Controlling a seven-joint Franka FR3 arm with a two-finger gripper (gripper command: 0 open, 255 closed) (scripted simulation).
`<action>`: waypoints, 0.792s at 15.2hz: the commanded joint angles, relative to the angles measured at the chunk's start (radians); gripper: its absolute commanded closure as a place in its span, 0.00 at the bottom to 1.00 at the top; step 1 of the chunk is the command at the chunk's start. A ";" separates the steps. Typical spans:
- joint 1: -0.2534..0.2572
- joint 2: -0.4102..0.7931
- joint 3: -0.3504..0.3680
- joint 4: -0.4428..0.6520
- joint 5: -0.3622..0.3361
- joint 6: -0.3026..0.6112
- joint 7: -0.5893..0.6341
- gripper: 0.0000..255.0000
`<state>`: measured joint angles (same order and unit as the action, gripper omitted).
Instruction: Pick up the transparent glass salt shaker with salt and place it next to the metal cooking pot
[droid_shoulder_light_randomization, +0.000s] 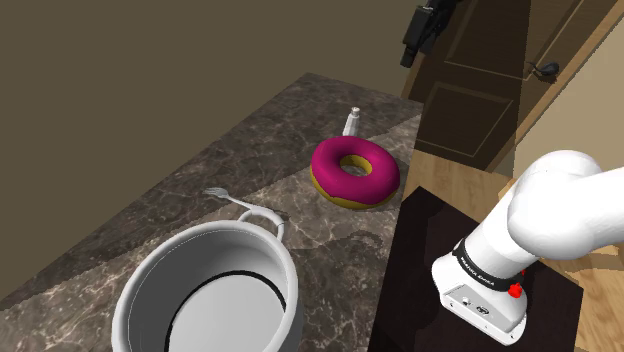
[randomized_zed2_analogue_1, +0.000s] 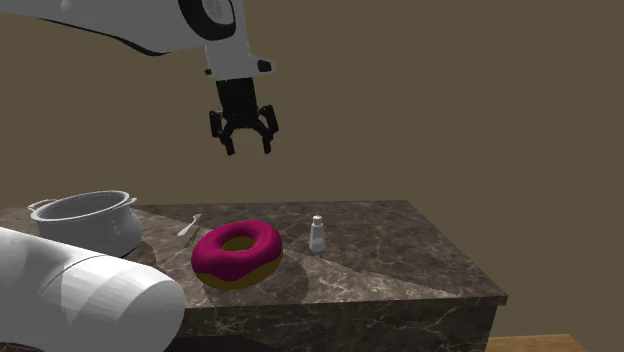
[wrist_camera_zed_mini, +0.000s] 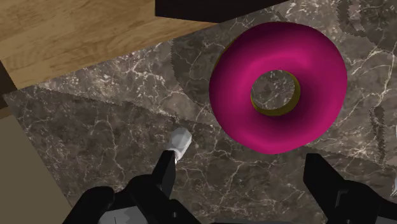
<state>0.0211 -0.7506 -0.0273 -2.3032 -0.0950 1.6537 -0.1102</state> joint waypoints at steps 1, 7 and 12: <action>0.000 0.000 0.000 0.000 0.000 0.000 0.000 0.00; -0.022 0.166 -0.067 -0.014 0.009 0.160 -0.012 0.00; -0.035 0.327 -0.122 0.006 0.033 0.282 -0.031 0.00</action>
<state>-0.0105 -0.4637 -0.1355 -2.3078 -0.0671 1.9094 -0.1335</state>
